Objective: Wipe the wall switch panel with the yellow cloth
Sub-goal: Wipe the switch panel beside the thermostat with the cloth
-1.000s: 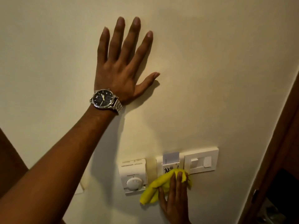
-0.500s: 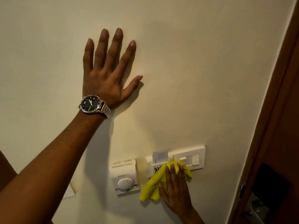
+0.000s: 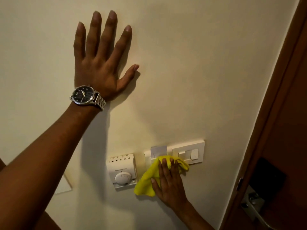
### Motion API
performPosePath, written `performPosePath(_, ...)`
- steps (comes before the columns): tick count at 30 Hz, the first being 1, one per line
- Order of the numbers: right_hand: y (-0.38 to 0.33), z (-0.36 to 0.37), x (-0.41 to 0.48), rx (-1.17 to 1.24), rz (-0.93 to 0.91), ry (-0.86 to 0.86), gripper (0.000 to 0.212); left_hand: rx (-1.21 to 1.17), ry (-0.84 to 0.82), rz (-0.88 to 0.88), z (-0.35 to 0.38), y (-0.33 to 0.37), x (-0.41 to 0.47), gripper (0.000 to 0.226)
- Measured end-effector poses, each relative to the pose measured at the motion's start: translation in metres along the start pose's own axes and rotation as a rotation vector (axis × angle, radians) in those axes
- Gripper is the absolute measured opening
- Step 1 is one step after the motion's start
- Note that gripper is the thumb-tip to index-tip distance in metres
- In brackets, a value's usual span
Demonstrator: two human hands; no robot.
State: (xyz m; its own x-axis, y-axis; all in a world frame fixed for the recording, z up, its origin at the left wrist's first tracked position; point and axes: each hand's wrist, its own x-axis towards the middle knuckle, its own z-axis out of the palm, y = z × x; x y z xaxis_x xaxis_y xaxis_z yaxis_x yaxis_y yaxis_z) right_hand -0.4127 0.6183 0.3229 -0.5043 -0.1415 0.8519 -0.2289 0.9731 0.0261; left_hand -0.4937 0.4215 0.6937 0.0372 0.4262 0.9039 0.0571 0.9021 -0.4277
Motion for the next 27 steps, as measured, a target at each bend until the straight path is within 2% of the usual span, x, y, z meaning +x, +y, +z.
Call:
performPosePath(2,0.001,0.005,-0.004,-0.009,-0.025,0.009,0.059,-0.003,-0.006,0.002,-0.001,0.001,0.0,0.076)
performPosePath(4,0.008,0.015,-0.023,-0.097,-0.155,-0.043,0.047,-0.009,-0.021,-0.001,-0.003,0.0,0.002,0.075)
performPosePath(6,0.014,0.021,-0.038,-0.143,-0.208,-0.07,0.047,-0.012,-0.04,-0.01,-0.007,0.001,0.001,0.074)
performPosePath(12,0.001,0.013,-0.007,0.04,-0.096,0.073,0.07,-0.001,-0.001,-0.012,-0.003,0.002,0.001,0.074)
performPosePath(15,0.0,0.017,0.0,0.088,-0.078,0.083,0.068,0.009,0.001,-0.015,0.001,0.0,0.001,0.075)
performPosePath(17,0.003,0.02,-0.011,0.04,-0.129,0.069,0.06,0.013,-0.001,-0.021,0.001,0.0,0.0,0.075)
performPosePath(20,0.007,0.02,-0.023,-0.013,-0.172,0.045,0.061,0.005,-0.01,-0.017,-0.003,0.001,0.001,0.074)
performPosePath(27,-0.01,0.012,0.032,0.16,-0.027,0.167,0.071,-0.011,-0.023,-0.034,-0.005,0.005,0.0,0.074)
